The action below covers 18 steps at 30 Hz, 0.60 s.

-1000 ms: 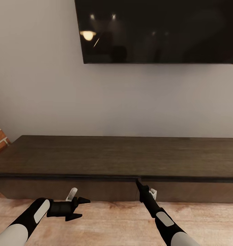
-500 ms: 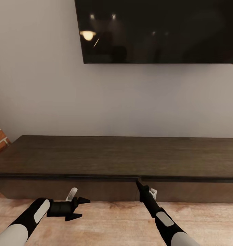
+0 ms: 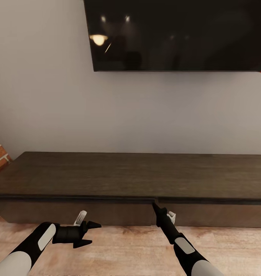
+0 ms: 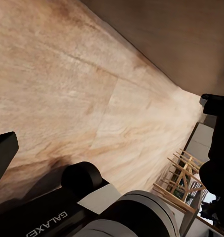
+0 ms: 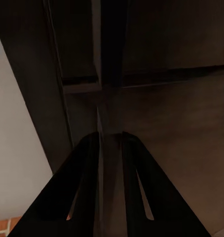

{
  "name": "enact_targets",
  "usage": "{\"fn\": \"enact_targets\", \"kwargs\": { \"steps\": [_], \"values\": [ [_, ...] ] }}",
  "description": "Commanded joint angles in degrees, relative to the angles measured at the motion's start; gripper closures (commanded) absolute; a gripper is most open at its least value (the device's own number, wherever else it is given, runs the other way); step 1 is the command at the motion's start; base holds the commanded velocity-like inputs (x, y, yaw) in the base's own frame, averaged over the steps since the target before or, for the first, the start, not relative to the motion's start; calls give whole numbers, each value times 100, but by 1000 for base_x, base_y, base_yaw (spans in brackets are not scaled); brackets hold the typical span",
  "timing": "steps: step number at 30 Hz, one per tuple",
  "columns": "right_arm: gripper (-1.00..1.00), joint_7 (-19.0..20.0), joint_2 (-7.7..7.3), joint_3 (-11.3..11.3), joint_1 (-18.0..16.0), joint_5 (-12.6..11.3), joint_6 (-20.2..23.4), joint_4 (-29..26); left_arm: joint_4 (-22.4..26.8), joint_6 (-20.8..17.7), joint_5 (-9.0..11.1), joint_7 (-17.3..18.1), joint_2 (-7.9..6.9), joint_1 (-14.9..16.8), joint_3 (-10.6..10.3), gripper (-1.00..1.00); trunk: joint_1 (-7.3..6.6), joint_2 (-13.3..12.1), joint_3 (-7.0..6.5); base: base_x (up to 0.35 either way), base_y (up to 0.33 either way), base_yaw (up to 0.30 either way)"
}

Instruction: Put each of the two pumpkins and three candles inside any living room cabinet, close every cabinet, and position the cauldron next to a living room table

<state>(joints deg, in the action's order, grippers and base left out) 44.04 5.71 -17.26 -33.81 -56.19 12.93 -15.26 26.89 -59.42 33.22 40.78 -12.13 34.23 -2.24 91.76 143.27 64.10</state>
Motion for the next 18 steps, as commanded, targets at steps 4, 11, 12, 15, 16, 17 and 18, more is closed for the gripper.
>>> {"fn": "enact_targets", "kwargs": {
  "steps": [4, 11, 12, 15, 16, 17, 18],
  "values": [
    [100, 70, 0, -5, -3, -68, 43, -12, 0, 0, 0, -1, 0, -2, -3, -100, -1, 1, -1, -164, 0, 0],
    [100, 70, 0, -5, -3, -68, 43, -12, 0, 0, 0, -2, 0, 0, -4, -100, -1, 1, -1, -252, 0, 0],
    [100, 70, 0, -5, -3, -68, 43, -12, 0, 0, 0, -5, 0, 0, -4, -100, -1, 1, -1, -259, 0, 0],
    [100, 70, 0, -5, -3, -68, 43, -12, 0, 0, 0, -5, 0, 0, -4, -100, -1, 1, -1, -257, 0, 0],
    [100, 70, 0, -5, -3, -68, 43, -12, 0, 0, 0, -3, 0, -2, -4, -100, -1, 1, -1, -250, 0, 0],
    [100, 70, 0, -5, -3, -68, 43, -12, 0, 0, 0, -3, 0, -3, -4, -100, -1, 1, -1, -245, 0, 0],
    [100, 70, 0, -5, -3, -68, 43, -12, 0, 0, 0, -2, 0, -3, -2, -100, -1, 1, -1, -241, 0, 0]
  ]
}}
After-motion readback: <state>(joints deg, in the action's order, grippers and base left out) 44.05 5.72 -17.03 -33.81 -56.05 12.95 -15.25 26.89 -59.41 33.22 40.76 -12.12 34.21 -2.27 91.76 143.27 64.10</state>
